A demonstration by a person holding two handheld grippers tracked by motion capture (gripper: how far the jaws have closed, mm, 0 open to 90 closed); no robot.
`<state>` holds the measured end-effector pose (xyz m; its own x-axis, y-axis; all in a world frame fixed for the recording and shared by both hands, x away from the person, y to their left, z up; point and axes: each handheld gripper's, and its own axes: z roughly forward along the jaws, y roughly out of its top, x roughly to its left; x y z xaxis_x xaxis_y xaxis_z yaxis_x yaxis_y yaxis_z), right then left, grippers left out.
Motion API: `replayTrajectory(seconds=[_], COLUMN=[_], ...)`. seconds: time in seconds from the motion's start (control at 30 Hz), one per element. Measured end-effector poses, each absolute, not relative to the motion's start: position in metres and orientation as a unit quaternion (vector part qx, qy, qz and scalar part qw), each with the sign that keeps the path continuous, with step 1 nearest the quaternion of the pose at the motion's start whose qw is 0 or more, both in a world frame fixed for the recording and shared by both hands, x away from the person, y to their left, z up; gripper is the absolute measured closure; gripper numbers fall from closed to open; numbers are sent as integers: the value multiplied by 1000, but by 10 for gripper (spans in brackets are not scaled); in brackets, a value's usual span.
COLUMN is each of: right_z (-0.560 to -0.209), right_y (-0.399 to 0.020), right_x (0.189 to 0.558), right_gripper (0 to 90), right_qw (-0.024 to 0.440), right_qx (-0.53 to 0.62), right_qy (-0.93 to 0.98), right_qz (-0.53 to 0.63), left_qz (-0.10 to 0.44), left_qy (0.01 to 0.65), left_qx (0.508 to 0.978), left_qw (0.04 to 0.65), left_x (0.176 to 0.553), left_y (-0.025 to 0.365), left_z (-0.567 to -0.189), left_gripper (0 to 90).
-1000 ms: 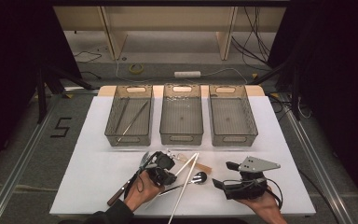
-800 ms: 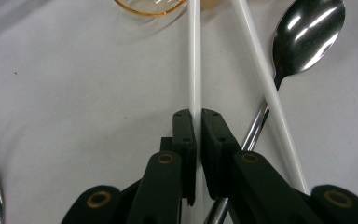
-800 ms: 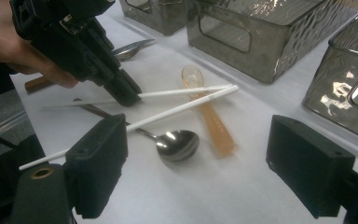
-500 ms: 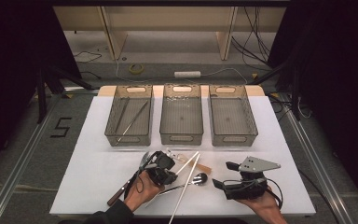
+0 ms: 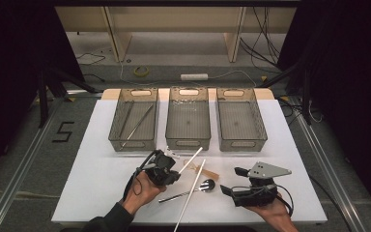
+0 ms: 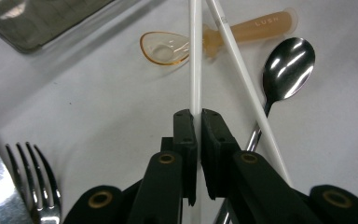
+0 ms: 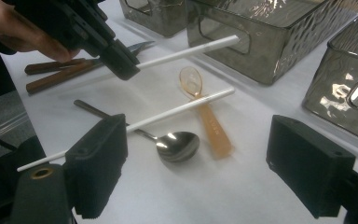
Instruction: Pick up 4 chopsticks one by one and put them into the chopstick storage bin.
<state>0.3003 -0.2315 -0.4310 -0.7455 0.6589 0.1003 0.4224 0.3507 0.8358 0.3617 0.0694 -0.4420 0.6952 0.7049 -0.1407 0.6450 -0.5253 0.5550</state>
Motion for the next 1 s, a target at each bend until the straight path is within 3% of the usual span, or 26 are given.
replayTrajectory(seconds=[1.0], right_z=[-429], right_y=[-235], right_x=[300], right_gripper=[206], right_qw=[136], right_qx=[337], right_qy=[798], right_qz=[480], left_qz=[144], left_qy=[446], left_qx=[793], left_qw=[389], left_x=[413], left_y=[154], left_z=[-373], left_gripper=[846])
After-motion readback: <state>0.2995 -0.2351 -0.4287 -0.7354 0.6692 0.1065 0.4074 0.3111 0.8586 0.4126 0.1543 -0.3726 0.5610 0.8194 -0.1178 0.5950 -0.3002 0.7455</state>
